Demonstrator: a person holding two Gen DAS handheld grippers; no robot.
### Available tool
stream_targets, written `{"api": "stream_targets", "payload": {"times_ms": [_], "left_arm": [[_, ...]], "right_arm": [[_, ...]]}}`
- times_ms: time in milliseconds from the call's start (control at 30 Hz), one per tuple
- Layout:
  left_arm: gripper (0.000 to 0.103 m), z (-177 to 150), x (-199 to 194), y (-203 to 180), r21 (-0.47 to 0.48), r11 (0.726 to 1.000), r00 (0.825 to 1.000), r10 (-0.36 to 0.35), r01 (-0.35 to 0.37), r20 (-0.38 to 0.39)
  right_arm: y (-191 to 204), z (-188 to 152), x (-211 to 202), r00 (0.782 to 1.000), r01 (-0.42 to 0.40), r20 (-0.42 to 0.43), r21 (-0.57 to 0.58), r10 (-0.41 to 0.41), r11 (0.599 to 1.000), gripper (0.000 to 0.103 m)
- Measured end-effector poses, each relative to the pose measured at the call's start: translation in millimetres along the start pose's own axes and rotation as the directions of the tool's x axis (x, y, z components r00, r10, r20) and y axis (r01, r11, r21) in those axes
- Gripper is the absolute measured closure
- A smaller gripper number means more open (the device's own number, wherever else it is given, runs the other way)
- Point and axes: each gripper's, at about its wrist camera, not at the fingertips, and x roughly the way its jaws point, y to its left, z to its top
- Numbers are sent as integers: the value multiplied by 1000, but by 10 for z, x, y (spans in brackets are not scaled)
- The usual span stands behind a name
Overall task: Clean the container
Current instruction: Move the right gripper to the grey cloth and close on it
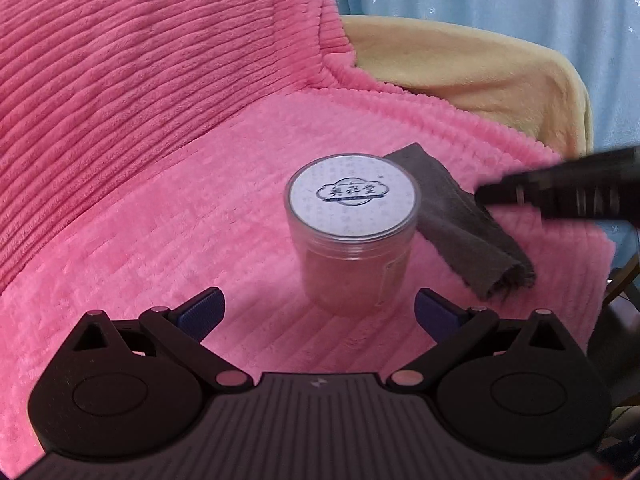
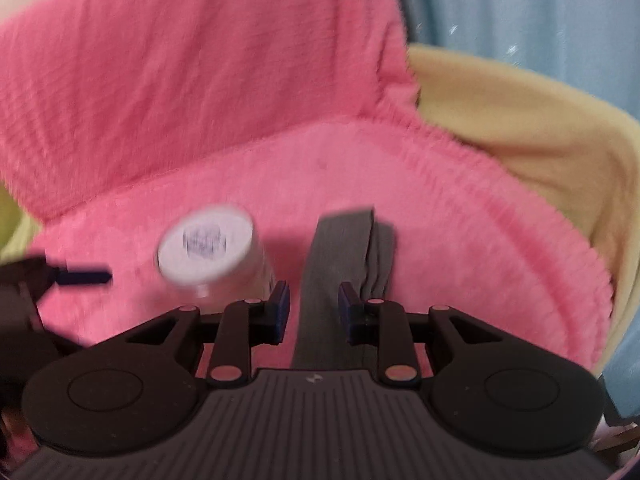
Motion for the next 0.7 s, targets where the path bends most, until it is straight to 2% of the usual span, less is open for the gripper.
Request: {"api": "stream_targets", "payload": {"times_ms": [233, 467, 600, 633, 700], "left_arm": [[1, -43, 148, 3, 14, 1000, 1000, -26, 26, -8], [1, -45, 295, -14, 11, 999, 999, -39, 40, -18], [1, -41, 370, -22, 2, 999, 998, -53, 53, -20], [2, -39, 389, -24, 0, 998, 998, -56, 56, -21], [4, -37, 426, -27, -4, 998, 998, -63, 63, -22]], "right_arm": [[128, -57, 323, 998, 22, -49, -142, -29, 990, 80], [62, -139, 610, 996, 36, -69, -166, -48, 985, 80], [60, -220, 686, 998, 52, -35, -209, -60, 977, 85], [31, -232, 701, 998, 47, -28, -198, -54, 979, 90], [-116, -253, 723, 1000, 7, -28, -96, -9, 995, 92]]}}
